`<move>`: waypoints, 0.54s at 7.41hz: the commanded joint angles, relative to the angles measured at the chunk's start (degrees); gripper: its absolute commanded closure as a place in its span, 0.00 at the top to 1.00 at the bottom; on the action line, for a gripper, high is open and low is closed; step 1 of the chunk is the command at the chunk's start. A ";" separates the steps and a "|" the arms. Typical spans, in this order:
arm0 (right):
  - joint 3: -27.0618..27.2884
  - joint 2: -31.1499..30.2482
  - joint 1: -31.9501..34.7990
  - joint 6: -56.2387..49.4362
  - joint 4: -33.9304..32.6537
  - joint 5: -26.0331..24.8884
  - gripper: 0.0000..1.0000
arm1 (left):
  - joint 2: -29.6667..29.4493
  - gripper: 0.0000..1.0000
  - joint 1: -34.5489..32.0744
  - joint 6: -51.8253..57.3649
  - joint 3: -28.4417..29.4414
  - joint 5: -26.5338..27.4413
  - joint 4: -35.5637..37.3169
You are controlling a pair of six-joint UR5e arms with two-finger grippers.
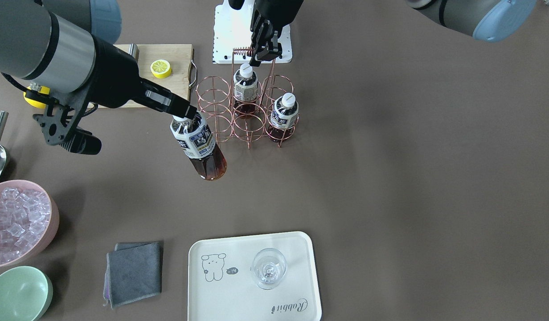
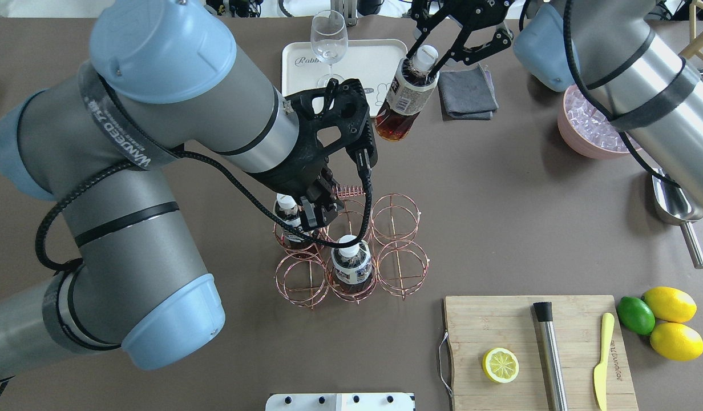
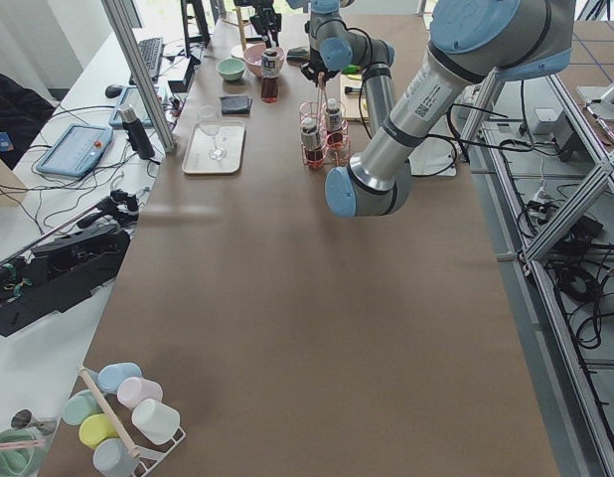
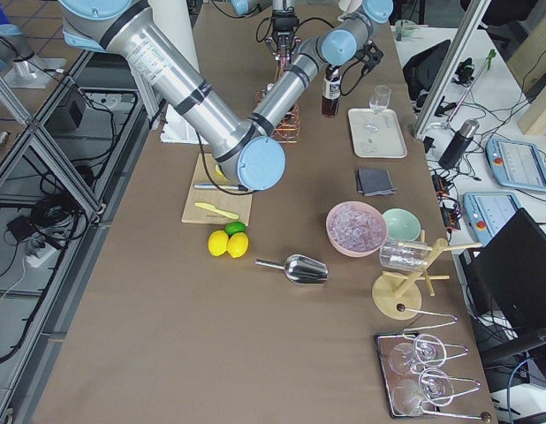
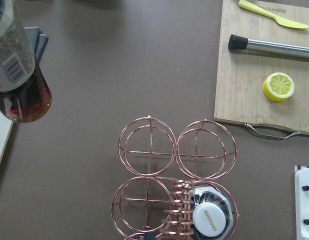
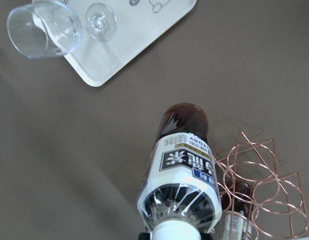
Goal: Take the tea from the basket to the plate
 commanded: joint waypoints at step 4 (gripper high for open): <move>-32.90 14.03 0.30 -20.75 4.32 -8.70 0.00 | 0.13 0.00 -0.17 0.27 -0.26 -0.04 0.09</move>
